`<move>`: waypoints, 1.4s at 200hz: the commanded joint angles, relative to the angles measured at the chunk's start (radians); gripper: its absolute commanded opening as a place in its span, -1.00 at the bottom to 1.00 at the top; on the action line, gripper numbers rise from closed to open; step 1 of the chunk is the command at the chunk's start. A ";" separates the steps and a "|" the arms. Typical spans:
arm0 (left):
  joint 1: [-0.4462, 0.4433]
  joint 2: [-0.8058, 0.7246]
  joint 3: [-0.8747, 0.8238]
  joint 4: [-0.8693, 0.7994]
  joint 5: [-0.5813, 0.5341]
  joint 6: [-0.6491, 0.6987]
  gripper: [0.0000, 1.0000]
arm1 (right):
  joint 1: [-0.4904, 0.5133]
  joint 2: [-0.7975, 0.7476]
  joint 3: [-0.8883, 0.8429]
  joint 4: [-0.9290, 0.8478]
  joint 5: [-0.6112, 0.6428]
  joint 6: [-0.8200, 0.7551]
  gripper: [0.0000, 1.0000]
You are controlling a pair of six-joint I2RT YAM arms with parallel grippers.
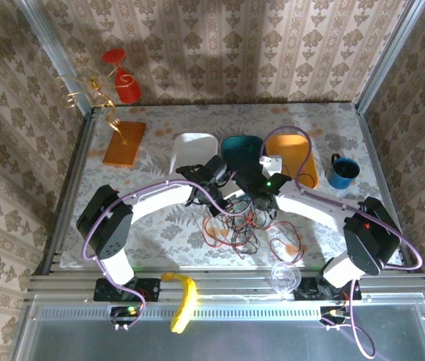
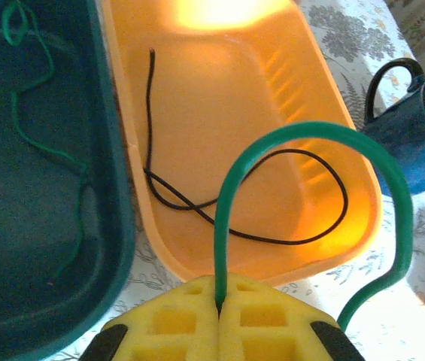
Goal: Untangle the cables
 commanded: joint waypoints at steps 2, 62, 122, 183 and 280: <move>0.010 -0.068 -0.022 0.000 0.056 0.041 -1.00 | 0.003 0.034 0.016 -0.097 0.097 0.059 -1.00; 0.042 -0.143 -0.034 -0.006 0.171 0.041 -1.00 | -0.004 0.036 0.023 -0.169 0.170 0.102 -1.00; 0.027 -0.094 0.043 -0.022 0.227 0.042 -1.00 | 0.069 0.063 0.098 -0.122 0.197 0.008 -1.00; 0.024 -0.047 0.128 -0.031 0.251 0.051 -1.00 | 0.172 0.156 0.196 -0.141 0.374 -0.092 -1.00; 0.084 -0.139 0.075 -0.101 0.349 0.036 -1.00 | 0.086 0.160 0.198 -0.472 0.466 0.193 -1.00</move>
